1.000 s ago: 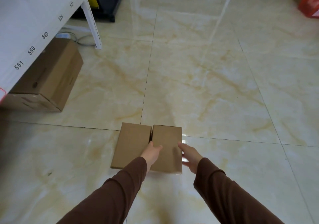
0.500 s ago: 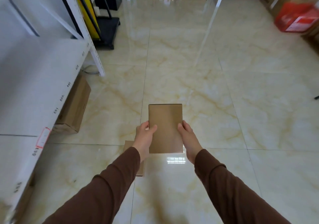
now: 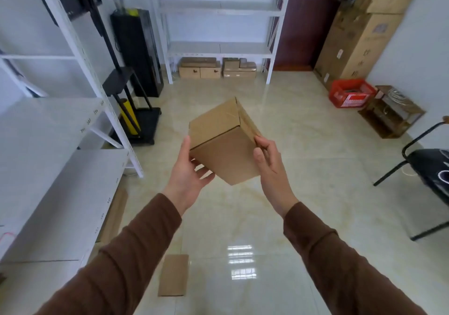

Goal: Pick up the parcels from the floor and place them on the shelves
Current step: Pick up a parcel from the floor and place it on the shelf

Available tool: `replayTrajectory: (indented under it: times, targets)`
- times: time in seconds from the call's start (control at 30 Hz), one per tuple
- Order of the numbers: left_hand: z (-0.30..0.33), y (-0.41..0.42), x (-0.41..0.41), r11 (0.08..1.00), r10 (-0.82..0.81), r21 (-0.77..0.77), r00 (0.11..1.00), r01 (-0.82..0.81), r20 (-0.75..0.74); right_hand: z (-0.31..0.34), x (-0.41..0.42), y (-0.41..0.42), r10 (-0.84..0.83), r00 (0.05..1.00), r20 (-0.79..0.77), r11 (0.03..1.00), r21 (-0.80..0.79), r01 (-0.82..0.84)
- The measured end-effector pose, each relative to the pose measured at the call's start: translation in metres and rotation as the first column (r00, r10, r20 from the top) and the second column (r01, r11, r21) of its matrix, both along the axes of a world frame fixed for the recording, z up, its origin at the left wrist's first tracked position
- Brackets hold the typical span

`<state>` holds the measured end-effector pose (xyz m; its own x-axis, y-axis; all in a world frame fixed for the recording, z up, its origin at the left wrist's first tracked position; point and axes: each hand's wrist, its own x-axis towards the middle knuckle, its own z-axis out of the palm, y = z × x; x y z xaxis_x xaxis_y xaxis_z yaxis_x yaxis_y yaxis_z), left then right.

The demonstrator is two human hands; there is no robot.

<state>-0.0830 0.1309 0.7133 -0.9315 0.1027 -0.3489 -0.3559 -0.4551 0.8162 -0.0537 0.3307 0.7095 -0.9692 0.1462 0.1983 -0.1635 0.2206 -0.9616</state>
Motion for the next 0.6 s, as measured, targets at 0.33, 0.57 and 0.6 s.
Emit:
replayTrajectory:
  times: [0.33,0.57,0.6]
  targets:
    - [0.041,0.047,-0.066,0.992,-0.022,0.125,0.999,0.028,-0.048,0.066,-0.070,0.052,-0.017,0.958,-0.288,0.960,0.262,0.095]
    - [0.053,0.072,-0.170,0.970,-0.031,-0.237,0.949,-0.047,-0.313,0.067,-0.179,0.065,0.065,0.997,0.047,0.993,-0.099,-0.060]
    - [0.055,0.077,-0.188,0.951,-0.034,-0.299,0.936,-0.078,-0.350,0.067,-0.197,0.068,0.075,0.990,0.120,0.977,-0.207,-0.049]
